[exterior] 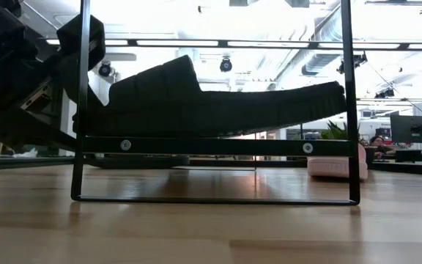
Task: Pick and place slides into the shelf
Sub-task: Put the bottom black slipper on the shelf
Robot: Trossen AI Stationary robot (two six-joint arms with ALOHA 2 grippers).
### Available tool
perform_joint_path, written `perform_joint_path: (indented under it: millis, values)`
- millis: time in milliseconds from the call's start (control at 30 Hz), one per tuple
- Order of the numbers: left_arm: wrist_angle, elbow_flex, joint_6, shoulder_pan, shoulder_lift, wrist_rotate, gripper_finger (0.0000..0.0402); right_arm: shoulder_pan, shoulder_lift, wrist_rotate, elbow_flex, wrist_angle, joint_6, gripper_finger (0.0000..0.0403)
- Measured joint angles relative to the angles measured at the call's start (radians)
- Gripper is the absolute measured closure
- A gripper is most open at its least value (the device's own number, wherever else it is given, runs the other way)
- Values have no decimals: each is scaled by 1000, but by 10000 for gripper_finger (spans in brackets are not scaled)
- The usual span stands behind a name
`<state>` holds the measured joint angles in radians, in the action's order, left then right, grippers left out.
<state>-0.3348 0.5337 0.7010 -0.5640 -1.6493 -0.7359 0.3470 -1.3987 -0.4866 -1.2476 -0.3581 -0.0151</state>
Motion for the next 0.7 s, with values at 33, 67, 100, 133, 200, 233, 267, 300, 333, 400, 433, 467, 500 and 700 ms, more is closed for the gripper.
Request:
perform_joint_path:
  millis: [33,67,100,133,200,233,267,300,333,400,433,467,500,700]
  values:
    - [-1,0,0,-1,0,-11,257,0,0,0,0,0,0,260]
    - [-1,0,0,-2,0,-21,257,0,0,0,0,0,0,260]
    - [-1,0,0,-6,0,-26,257,0,0,0,0,-1,0,260]
    - [-1,0,1,-8,0,-36,257,0,0,0,0,-1,0,260]
    - [-1,0,6,-14,0,-43,257,0,0,0,0,-1,0,260]
    - [-2,0,7,-14,0,-44,257,0,0,0,0,-1,0,260]
    - [-2,0,8,-14,0,-44,257,0,0,0,0,-1,0,260]
    - [-2,0,8,-14,0,-44,257,0,0,0,0,-1,0,260]
    - [-2,2,8,-14,0,-44,257,0,0,0,0,-1,0,260]
    - [-2,8,8,-14,0,-44,257,0,0,0,0,-1,0,260]
    - [-3,12,8,-14,0,-44,257,0,0,0,0,-1,0,260]
    - [-2,17,8,-14,0,-44,257,0,0,0,0,-1,0,260]
    - [-3,21,8,-14,1,-44,257,0,0,0,0,-1,0,260]
    - [28,30,-5,-15,2,-43,257,0,0,0,0,-4,5,260]
